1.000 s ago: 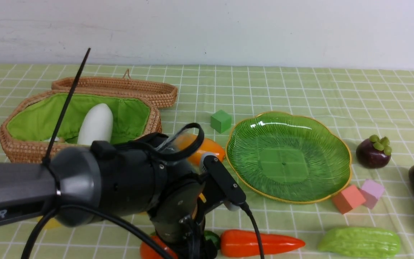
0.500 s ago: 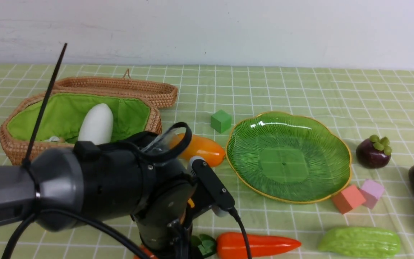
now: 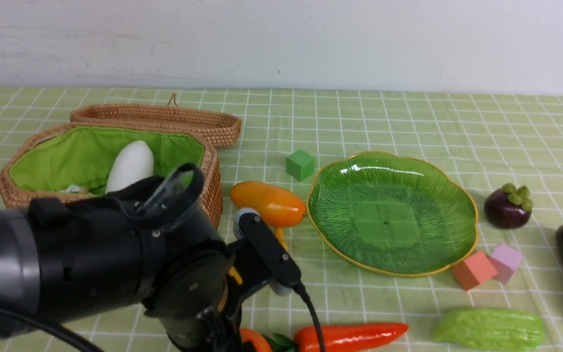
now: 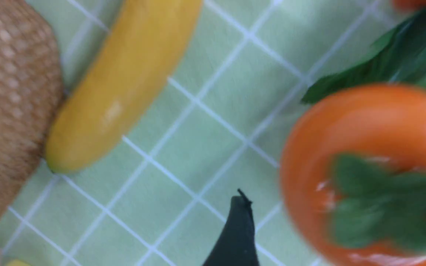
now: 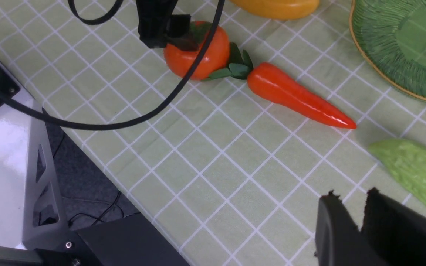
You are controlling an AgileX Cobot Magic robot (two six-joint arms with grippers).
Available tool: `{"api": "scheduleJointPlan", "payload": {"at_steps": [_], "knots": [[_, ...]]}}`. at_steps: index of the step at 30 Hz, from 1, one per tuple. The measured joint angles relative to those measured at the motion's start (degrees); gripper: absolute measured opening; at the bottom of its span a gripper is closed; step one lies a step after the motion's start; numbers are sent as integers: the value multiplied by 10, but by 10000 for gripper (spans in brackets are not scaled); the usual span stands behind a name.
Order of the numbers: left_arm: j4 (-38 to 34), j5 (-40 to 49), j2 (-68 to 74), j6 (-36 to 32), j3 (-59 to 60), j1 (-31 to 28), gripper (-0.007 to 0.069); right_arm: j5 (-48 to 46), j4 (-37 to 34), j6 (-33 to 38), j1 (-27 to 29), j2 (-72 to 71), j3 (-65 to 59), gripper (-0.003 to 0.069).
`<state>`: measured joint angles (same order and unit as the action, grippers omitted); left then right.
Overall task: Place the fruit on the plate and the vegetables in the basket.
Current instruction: Grab a tomato with your left arm and place it on the plate on the right.
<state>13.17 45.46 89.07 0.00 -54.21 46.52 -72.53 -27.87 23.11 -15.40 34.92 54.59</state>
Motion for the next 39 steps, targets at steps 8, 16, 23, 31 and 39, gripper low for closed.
{"api": "scheduleJointPlan", "payload": {"at_steps": [8,16,23,31,39], "knots": [[-4,-89,-19,-33,56,0,608,0,0,2,0,0,0,127],[18,-114,-26,-33,57,0,581,0,0,2,0,0,0,127],[3,-66,-87,-34,64,0,581,0,0,3,0,0,0,127],[-138,-91,-151,-156,104,0,581,0,0,3,0,0,0,130],[-168,-188,-121,-228,158,0,581,0,0,3,0,0,0,138]]}}
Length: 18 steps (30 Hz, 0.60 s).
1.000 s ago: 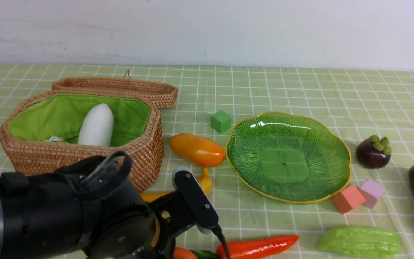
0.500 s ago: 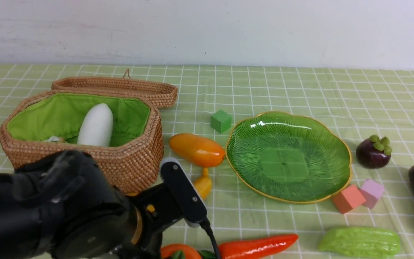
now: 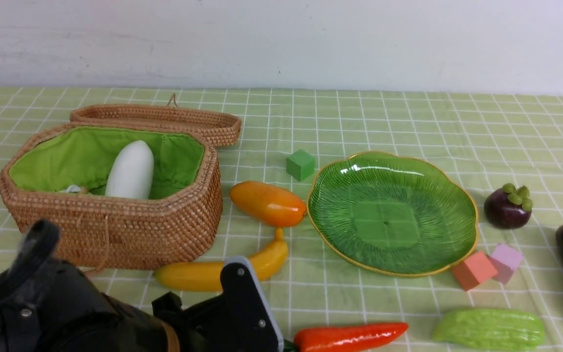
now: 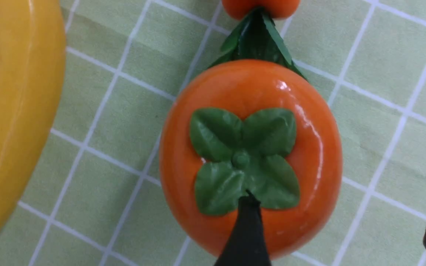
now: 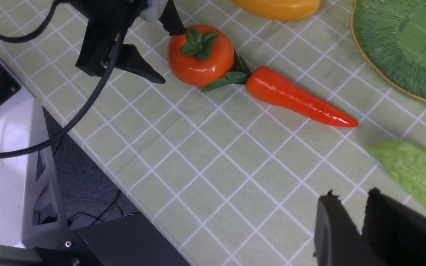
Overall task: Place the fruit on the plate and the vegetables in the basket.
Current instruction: Grab a tomato with your left arm and place it on the plate on the right.
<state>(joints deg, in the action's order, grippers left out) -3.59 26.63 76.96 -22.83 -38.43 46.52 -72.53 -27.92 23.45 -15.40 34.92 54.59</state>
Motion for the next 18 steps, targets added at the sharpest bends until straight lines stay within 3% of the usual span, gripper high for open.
{"api": "scheduleJointPlan", "payload": {"at_steps": [18], "knots": [[62,-78,77,-108,-7,-2,581,12,4,0,0,0,0,150]]}}
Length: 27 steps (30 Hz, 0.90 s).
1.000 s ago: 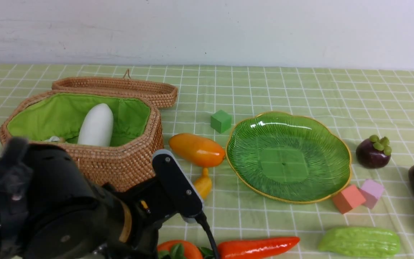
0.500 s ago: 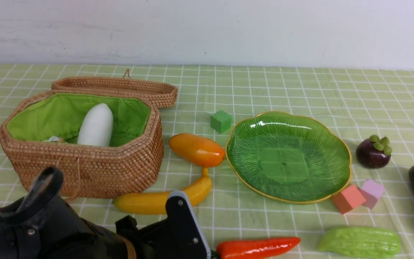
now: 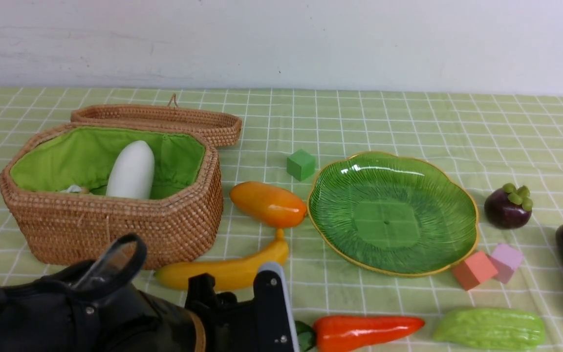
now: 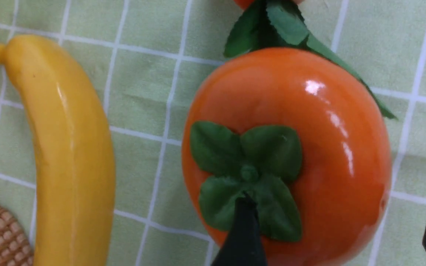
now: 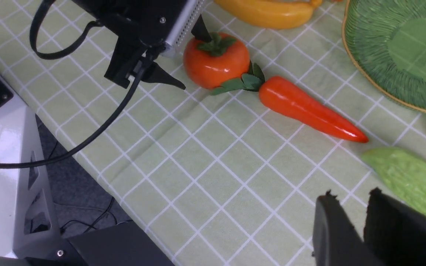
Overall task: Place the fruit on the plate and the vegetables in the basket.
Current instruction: Grab a tomato with your left arm and place it on the plate on the right.
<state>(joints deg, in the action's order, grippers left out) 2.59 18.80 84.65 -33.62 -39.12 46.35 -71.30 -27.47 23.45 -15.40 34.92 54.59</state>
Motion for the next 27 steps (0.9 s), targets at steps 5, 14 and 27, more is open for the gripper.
{"api": "scheduleJointPlan", "payload": {"at_steps": [5,14,27], "knots": [[19,25,-16,1,2,0,579,0,0,0,0,0,0,158],[-26,77,-85,2,8,1,575,0,0,0,0,0,0,158],[-89,14,-82,-35,8,61,575,0,-3,0,0,0,0,158]]}}
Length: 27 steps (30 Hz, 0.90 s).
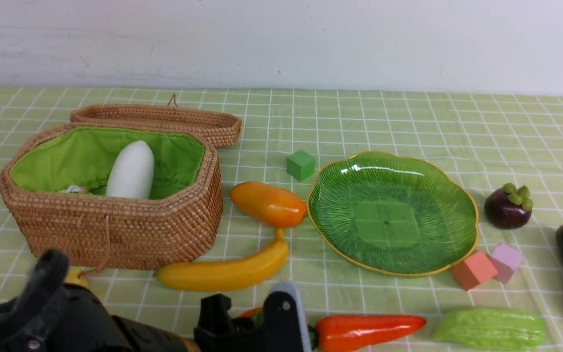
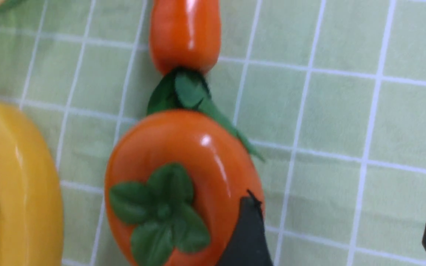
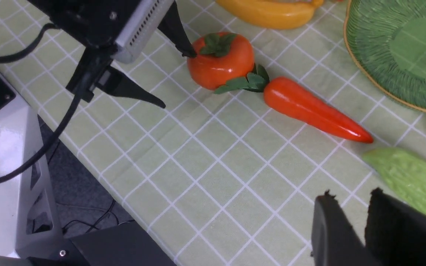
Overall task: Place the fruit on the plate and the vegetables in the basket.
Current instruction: Grab a tomato with your left arm and place it on the plate on the right.
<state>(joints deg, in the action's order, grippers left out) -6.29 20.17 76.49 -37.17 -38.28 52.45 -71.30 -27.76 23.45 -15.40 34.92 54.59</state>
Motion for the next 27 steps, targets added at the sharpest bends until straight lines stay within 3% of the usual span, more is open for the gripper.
{"api": "scheduleJointPlan", "payload": {"at_steps": [5,18,27], "knots": [[4,-72,49,17,0,-11,575,-4,-1,0,0,0,0,160],[42,-59,64,37,0,-31,575,-10,-1,0,0,0,0,160],[79,-101,94,39,0,-60,575,-10,-1,0,0,0,0,165]]}}
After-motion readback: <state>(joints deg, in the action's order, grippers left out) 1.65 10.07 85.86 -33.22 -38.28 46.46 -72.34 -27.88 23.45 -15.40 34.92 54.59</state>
